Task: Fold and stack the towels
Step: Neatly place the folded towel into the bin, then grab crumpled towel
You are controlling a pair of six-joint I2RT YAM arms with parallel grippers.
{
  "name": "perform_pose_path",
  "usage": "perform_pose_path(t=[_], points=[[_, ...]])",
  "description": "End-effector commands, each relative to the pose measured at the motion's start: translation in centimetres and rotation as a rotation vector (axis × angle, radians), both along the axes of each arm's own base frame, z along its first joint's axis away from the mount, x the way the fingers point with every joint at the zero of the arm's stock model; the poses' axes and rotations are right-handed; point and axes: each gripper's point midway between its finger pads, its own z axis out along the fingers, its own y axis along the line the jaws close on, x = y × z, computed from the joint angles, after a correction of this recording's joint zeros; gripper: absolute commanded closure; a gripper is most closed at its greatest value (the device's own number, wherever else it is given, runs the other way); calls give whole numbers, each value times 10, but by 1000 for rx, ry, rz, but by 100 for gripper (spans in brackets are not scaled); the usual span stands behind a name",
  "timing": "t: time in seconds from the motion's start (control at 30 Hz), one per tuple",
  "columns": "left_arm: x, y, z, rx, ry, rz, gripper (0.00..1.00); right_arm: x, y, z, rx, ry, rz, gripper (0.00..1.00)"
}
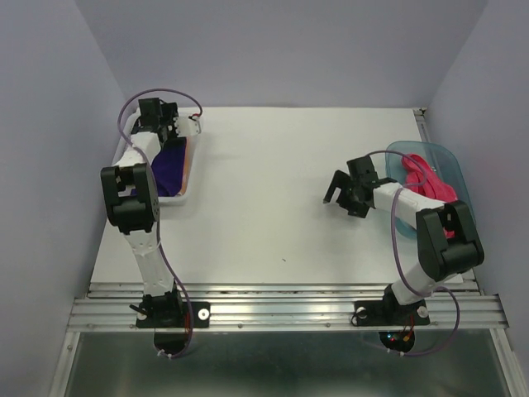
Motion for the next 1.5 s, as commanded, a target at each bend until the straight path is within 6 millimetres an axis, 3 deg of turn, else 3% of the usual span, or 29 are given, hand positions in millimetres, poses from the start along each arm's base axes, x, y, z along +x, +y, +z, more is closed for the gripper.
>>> perform_pose_path(t=[0.0, 0.13, 0.27, 0.33, 0.37, 0.4, 0.43, 0.5, 0.67, 0.73, 0.77, 0.8, 0.87, 0.93, 1.0, 1.03, 1.1, 1.13, 1.2, 1.27, 1.33, 1.47], points=[[8, -10, 48, -27, -107, 16, 1, 21, 7, 24, 34, -90, 5, 0], [0, -21, 63, -53, -133, 7, 1, 21, 7, 36, 36, -124, 24, 0], [-10, -46, 105, -128, -203, -31, 1, 22, 8, 56, 43, -179, 44, 0], [-26, -61, 137, -186, -257, -61, 1, 23, 9, 68, 52, -215, 52, 0], [-32, -79, 150, -225, -279, -110, 1, 24, 9, 74, 54, -235, 61, 0], [-44, -87, 175, -292, -333, -106, 1, 25, 9, 86, 57, -270, 67, 0], [-52, -114, 187, -346, -356, -146, 1, 27, 10, 95, 59, -300, 73, 0], [-73, -138, 226, -460, -460, -155, 1, 30, 9, 112, 55, -356, 82, 0], [-119, -201, 280, -937, -525, -199, 1, 46, -22, 155, -43, -505, -73, 0], [-140, -222, 308, -1131, -518, -213, 1, 51, -50, 175, -131, -545, -206, 0], [-146, -227, 314, -1308, -466, -147, 1, 52, -73, 183, -199, -563, -301, 0], [-157, -230, 323, -1402, -452, -124, 1, 55, -81, 193, -213, -577, -340, 0], [-165, -225, 322, -1671, -384, 49, 1, 56, -100, 194, -248, -554, -384, 0], [-178, -219, 296, -1794, -301, 211, 1, 62, -131, 194, -253, -526, -438, 0], [-196, -218, 263, -1908, -228, 324, 1, 67, -168, 177, -255, -453, -488, 0], [-206, -228, 253, -1911, -192, 323, 1, 68, -181, 175, -259, -420, -511, 0], [-217, -221, 233, -1908, -227, 413, 1, 65, -219, 154, -285, -337, -590, 0], [-229, -216, 214, -1914, -216, 493, 1, 61, -230, 146, -298, -298, -610, 0], [-240, -209, 194, -1897, -224, 572, 1, 53, -260, 134, -337, -239, -673, 0], [-255, -203, 166, -1882, -203, 659, 1, 45, -280, 122, -350, -208, -711, 0], [-267, -197, 137, -1872, -179, 741, 1, 43, -288, 107, -347, -171, -713, 0], [-273, -188, 106, -1809, -162, 845, 1, 39, -298, 84, -387, -115, -693, 0]])
